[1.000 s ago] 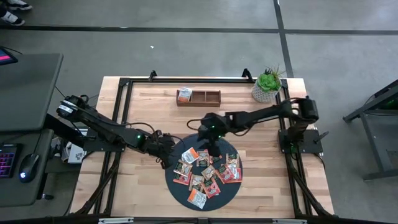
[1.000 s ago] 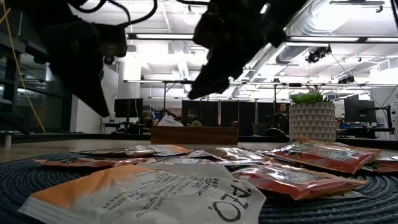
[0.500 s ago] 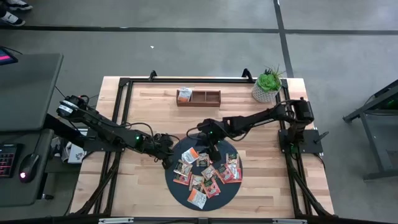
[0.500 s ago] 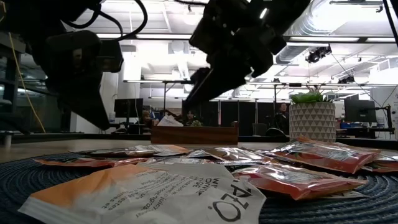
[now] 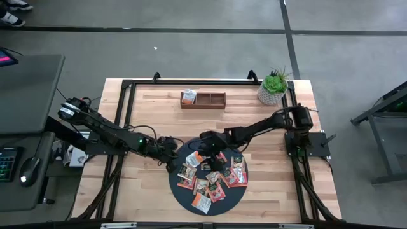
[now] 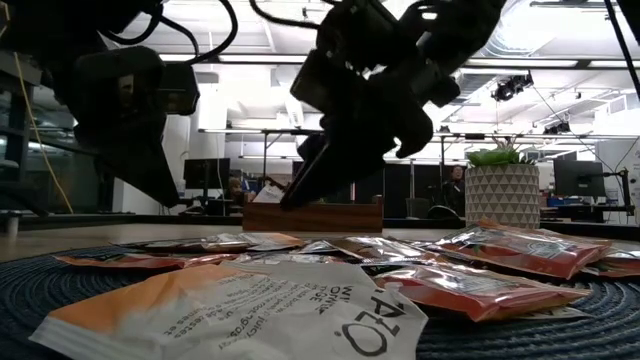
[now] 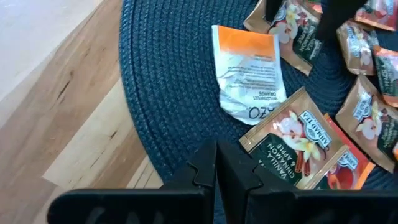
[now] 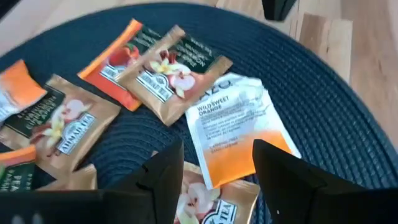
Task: Pick & Place Tea
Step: Put the white tea bag into the left section of the wooden organizer
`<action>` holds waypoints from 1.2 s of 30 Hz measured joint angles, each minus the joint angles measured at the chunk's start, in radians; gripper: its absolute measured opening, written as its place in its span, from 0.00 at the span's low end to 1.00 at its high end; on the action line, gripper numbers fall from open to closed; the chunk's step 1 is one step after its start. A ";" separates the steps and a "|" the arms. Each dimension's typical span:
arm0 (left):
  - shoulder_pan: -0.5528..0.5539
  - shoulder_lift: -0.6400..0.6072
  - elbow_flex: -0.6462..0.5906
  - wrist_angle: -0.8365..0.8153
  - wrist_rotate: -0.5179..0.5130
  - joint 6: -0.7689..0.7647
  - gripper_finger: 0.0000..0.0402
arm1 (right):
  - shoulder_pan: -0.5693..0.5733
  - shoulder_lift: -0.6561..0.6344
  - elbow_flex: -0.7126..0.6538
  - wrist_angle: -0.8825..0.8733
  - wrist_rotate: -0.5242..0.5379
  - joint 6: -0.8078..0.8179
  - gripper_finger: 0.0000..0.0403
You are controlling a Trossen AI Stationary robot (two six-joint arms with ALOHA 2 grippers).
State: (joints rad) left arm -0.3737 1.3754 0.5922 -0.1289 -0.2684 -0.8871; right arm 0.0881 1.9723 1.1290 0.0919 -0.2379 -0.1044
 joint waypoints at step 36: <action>0.001 0.009 0.000 0.062 -0.070 -0.148 0.07 | 0.030 0.109 0.002 0.074 0.150 0.340 0.47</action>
State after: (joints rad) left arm -0.3725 1.3848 0.5926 -0.0666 -0.3379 -1.0350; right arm 0.1181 2.0811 1.1313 0.1663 -0.0883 0.2355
